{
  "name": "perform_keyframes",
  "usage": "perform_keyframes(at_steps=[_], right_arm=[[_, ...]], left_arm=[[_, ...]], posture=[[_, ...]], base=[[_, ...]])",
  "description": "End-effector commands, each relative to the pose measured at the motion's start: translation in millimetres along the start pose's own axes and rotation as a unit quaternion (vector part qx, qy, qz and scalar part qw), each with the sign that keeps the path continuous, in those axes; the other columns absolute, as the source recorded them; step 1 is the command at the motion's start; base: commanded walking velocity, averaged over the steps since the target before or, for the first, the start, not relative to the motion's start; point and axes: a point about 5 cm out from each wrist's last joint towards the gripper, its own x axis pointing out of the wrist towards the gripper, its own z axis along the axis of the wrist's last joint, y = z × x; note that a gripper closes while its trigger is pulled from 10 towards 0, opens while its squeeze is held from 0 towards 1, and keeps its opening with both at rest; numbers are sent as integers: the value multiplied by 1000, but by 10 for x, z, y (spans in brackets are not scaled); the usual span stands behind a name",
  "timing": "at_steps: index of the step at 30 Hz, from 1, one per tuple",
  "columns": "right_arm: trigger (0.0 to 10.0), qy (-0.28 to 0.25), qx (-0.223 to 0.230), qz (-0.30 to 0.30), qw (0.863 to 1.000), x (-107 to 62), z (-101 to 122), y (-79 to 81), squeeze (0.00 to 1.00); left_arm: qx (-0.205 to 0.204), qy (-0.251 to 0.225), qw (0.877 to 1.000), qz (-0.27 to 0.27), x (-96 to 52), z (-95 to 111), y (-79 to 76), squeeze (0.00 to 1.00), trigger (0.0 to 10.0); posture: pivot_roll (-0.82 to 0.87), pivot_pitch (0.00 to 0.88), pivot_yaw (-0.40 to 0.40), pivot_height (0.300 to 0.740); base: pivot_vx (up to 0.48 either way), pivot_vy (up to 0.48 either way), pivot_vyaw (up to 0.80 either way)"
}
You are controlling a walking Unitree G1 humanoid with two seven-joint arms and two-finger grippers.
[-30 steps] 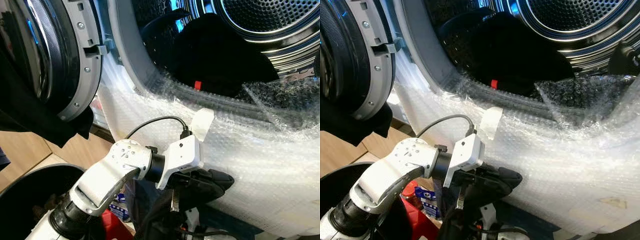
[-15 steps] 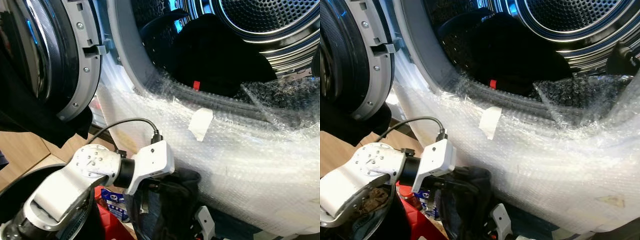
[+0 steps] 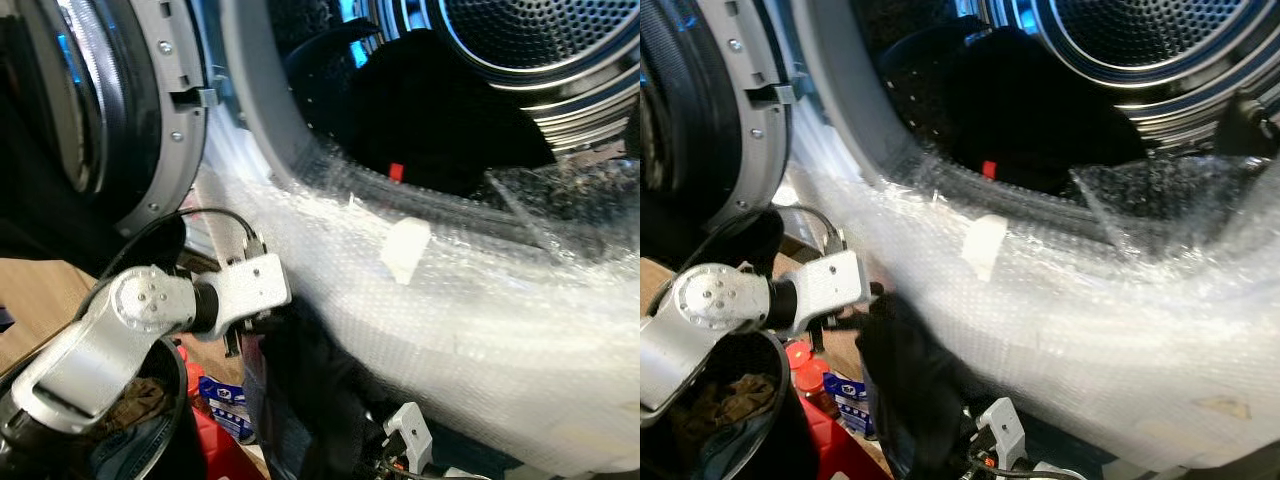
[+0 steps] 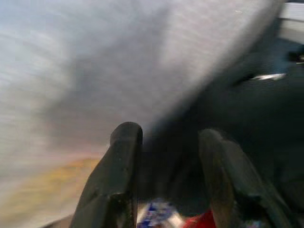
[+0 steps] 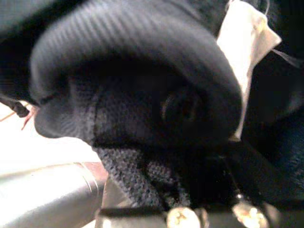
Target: Clothes washing
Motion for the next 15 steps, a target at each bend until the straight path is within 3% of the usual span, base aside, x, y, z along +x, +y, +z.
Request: perform_keyframes(at_steps=[1, 9, 10, 12, 13, 14, 15], right_arm=[[0, -15, -15, -1, 1000, 2, 78, -2, 0], [0, -11, -17, -2, 1000, -1, 64, -8, 0], [0, -9, -36, 12, 999, -88, 84, 5, 0], [0, -9, -49, 13, 999, -173, 118, 7, 0], [0, -7, -53, 19, 998, -201, 112, 31, 0], [0, -2, -59, 31, 998, -258, 89, 80, 0], [0, -2, -59, 31, 998, -258, 89, 80, 0]], left_arm=[[10, 18, 1000, 2, -20, -27, 1, 1000, 10000], [20, 25, 999, 8, -10, -65, 23, 1000, 10000], [-35, 75, 993, 79, -84, -503, 99, 1000, 10000], [-83, 82, 980, 159, -61, -787, 124, 1000, 10000], [-105, 61, 977, 174, -23, -786, 110, 694, 10000], [-140, 25, 972, 189, 35, -749, 56, 0, 10000], [-140, 25, 972, 189, 35, -749, 56, 0, 10000]], posture=[[117, 0, -10, 740], [117, 0, -10, 740], [116, 0, -17, 740], [111, 0, -24, 740], [111, 0, -24, 740], [103, 0, -29, 740], [103, 0, -29, 740]], base=[[0, 0, 0], [0, 0, 0], [0, 0, 0], [0, 0, 0], [0, 0, 0], [0, 0, 0], [0, 0, 0]])
